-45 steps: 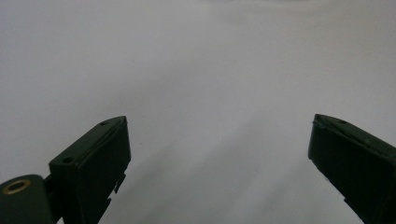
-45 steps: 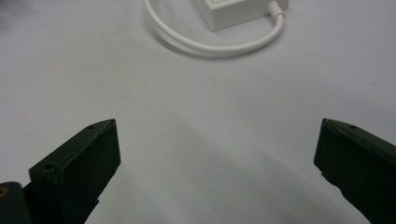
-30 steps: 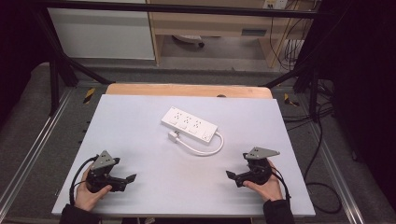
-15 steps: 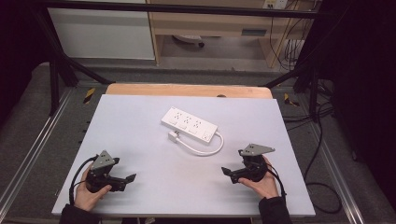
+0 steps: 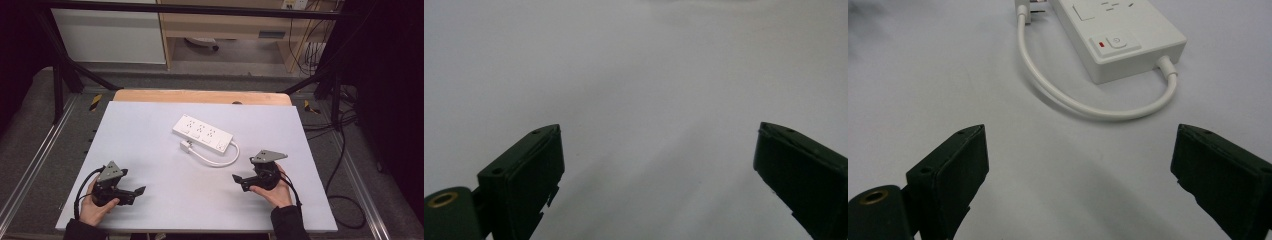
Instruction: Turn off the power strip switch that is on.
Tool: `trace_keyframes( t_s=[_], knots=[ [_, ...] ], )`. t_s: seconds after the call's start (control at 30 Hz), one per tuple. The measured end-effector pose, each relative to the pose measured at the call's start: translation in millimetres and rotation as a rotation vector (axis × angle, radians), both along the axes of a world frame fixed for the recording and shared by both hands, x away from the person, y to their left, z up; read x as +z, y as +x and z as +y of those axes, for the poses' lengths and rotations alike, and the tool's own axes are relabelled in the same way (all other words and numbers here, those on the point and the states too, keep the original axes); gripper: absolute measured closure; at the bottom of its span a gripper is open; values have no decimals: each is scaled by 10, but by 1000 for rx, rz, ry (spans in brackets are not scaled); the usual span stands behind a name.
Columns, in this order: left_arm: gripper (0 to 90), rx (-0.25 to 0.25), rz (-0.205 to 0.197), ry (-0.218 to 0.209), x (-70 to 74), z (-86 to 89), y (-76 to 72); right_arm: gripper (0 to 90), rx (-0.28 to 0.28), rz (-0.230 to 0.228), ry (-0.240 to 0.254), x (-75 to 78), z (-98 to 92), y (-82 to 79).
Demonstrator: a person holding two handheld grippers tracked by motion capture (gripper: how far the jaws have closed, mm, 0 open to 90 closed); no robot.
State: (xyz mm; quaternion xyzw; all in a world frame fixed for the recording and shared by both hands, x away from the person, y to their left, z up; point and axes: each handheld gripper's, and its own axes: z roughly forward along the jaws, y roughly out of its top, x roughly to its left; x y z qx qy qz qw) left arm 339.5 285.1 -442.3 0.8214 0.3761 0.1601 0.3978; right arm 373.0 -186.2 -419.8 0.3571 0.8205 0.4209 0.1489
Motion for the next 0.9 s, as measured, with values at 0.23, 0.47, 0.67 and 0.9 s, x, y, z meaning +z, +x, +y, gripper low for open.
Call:
trace_keyframes(
  t_s=[0.23,0.47,0.67,0.9],
  knots=[
    [58,0,0,0,-1,3,-1,116,1,-22,4,34,40,28],
    [59,0,0,1,-3,4,1,174,0,-25,4,28,80,57],
    [60,0,0,2,-4,3,2,223,1,-36,4,36,111,87],
    [60,1,-2,2,-2,4,0,295,3,-42,-3,44,169,127]
  ],
)
